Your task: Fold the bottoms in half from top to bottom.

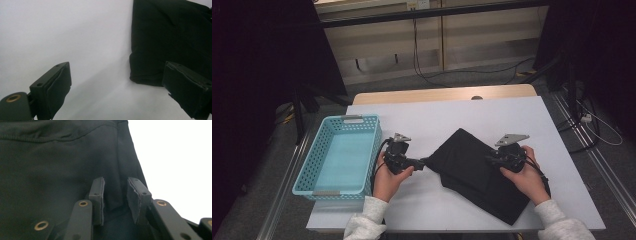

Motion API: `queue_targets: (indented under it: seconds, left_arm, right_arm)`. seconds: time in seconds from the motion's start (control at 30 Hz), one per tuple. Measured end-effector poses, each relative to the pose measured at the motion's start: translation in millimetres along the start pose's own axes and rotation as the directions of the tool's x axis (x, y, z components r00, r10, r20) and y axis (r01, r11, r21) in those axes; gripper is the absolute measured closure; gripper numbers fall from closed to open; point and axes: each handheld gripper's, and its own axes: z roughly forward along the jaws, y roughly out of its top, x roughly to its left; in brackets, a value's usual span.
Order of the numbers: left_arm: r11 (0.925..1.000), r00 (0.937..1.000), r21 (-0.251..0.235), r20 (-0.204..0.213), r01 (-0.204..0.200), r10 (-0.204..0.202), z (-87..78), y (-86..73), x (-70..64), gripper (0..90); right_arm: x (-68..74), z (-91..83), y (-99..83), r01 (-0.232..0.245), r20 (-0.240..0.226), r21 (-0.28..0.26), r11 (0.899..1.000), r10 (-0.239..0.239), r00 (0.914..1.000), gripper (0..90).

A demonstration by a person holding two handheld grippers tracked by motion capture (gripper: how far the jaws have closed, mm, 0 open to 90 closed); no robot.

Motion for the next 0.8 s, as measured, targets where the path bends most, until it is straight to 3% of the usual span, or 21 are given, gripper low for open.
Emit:
queue_targets:
  seconds: [0.1, 0.23, 0.27, 0.47, 0.63, 0.8]
  left_arm:
    - [1.0000, 1.0000, 0.000, 0.001, 0.004, -0.004, 1.4, 0.1, -1.3, 8.9]
    - [1.0000, 0.9999, 0.005, 0.009, -0.005, 0.005, 0.7, 1.5, -1.3, 8.9]
    - [1.0000, 1.0000, -0.007, 0.005, -0.001, 0.001, 0.8, 1.6, -1.6, 8.9]
    - [1.0000, 1.0000, -0.004, 0.006, -0.003, 0.003, 1.5, 2.3, -0.4, 8.9]
    - [1.0000, 1.0000, -0.004, 0.001, -0.002, 0.002, 2.3, 1.9, 0.0, 8.9]
    - [0.9999, 1.0000, -0.011, -0.002, 0.003, -0.003, 1.8, 1.2, 0.8, 8.9]
  right_arm:
    - [-4.5, -0.7, -1.9, -0.053, -0.068, 0.004, 0.999, 0.053, 0.9962, 82.3]
    - [-4.0, -4.1, 0.8, -0.043, -0.067, 0.008, 0.999, 0.043, 0.9968, 84.1]
    - [-6.2, -9.7, 5.1, -0.055, -0.087, -0.015, 0.998, 0.053, 0.9948, 84.1]
    - [-17.6, -15.7, 16.7, -0.074, -0.058, -0.073, 0.995, 0.070, 0.9959, 83.4]
    - [-21.5, 3.4, 8.1, -0.077, -0.019, -0.007, 0.997, 0.076, 0.9969, 83.0]
    - [-22.5, 2.1, 7.4, -0.069, 0.012, -0.010, 0.998, 0.069, 0.9975, 77.0]
